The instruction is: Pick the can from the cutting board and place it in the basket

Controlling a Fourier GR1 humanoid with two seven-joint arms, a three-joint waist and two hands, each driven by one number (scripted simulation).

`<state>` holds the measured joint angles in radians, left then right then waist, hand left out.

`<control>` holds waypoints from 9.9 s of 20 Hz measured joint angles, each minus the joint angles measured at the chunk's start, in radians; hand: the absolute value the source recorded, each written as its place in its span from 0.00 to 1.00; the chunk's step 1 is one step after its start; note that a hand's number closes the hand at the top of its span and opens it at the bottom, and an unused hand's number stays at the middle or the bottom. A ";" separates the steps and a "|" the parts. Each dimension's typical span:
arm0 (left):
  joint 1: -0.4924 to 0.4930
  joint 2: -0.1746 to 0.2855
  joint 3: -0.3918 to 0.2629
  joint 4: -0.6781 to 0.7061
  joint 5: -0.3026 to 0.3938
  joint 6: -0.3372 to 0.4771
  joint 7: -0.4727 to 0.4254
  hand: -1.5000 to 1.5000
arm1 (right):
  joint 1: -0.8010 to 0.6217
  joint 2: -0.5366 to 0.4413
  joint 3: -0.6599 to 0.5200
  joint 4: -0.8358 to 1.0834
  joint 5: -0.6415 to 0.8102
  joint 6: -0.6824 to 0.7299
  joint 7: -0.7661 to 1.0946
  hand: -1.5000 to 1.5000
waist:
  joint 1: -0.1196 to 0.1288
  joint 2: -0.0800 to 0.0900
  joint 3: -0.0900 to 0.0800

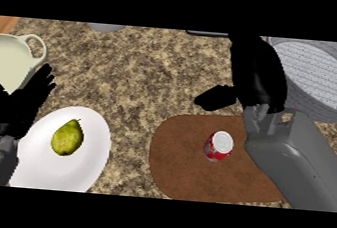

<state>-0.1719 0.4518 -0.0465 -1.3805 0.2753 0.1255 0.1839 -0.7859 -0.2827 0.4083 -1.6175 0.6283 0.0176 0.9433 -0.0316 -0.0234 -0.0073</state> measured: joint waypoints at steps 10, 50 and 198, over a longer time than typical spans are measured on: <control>0.014 0.001 0.014 -0.005 0.002 -0.006 -0.005 0.50 | -0.127 -0.085 -0.152 -0.050 -0.288 0.302 0.176 0.00 | -0.006 0.002 0.004; -0.030 -0.067 0.071 0.005 -0.079 -0.075 0.013 0.50 | 0.570 0.084 -0.070 -0.270 0.015 0.055 -0.090 0.00 | 0.034 0.024 0.007; -0.036 -0.201 0.232 -0.013 -0.233 -0.182 0.055 0.50 | -0.170 -0.297 -0.789 0.954 -0.023 -1.037 -0.450 0.00 | 0.007 0.013 0.008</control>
<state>-0.2078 0.2507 0.1857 -1.3936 0.0419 -0.0564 0.2384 -0.9562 -0.5793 -0.3811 -0.6632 0.6058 -1.0193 0.4928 -0.0246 -0.0106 0.0003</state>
